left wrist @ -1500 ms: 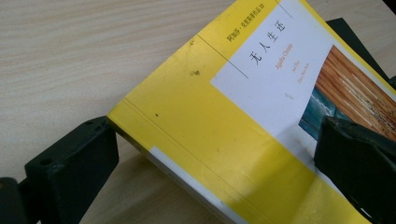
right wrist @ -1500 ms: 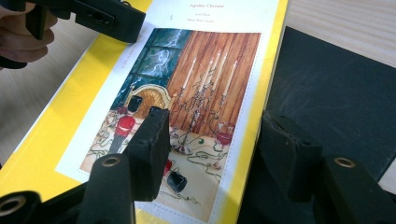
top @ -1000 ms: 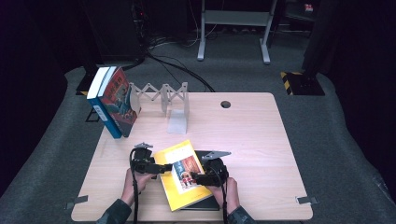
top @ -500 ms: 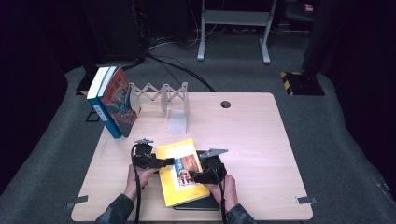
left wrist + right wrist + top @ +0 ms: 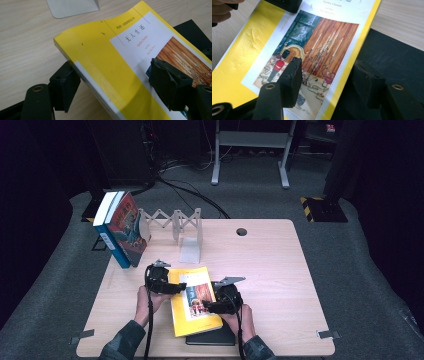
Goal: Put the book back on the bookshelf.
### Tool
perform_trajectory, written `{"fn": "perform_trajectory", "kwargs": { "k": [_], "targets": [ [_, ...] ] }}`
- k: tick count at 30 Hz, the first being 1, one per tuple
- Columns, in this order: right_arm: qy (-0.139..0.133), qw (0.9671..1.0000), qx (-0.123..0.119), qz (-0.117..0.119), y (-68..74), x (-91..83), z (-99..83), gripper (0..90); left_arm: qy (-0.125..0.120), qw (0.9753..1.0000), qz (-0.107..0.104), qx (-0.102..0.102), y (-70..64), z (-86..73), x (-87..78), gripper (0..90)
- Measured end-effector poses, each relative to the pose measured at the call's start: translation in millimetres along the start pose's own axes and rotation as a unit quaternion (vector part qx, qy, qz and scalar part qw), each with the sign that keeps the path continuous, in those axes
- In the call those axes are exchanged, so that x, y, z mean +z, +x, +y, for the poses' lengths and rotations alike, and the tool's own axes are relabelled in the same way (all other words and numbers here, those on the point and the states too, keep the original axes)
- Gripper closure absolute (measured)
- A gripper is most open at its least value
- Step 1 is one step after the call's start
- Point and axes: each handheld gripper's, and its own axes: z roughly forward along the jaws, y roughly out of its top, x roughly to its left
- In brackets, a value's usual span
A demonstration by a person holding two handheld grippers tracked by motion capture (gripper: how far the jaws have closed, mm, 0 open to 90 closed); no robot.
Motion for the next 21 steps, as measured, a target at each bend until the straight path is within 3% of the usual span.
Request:
{"fn": "perform_trajectory", "kwargs": {
  "k": [4, 9, 16, 20, 21],
  "targets": [
    [-0.003, 0.9998, 0.020, 0.004, -3.2, 3.8, 1.4, 38.0, -0.006, 0.9999, -0.002, 0.008, 0.4, 3.9, -5.8, 35.7],
    [-0.003, 0.9998, 0.020, -0.003, -2.5, 7.1, 5.1, 36.6, -0.007, 0.9998, -0.003, 0.018, -0.1, 6.7, -9.7, 39.7],
    [-0.005, 0.9997, 0.023, -0.005, -2.3, 8.1, 5.7, 36.6, -0.003, 0.9968, 0.032, 0.073, -13.7, 18.9, -15.3, 44.2],
    [-0.007, 0.9996, 0.027, -0.005, -2.0, 8.4, 5.3, 36.6, -0.009, 0.9982, 0.022, 0.055, -10.4, 19.3, -14.1, 45.3],
    [-0.008, 0.9996, 0.027, -0.005, -2.0, 8.4, 5.2, 36.7, -0.004, 0.9994, -0.005, 0.034, -6.9, 18.5, -12.3, 45.3]
  ]
}}
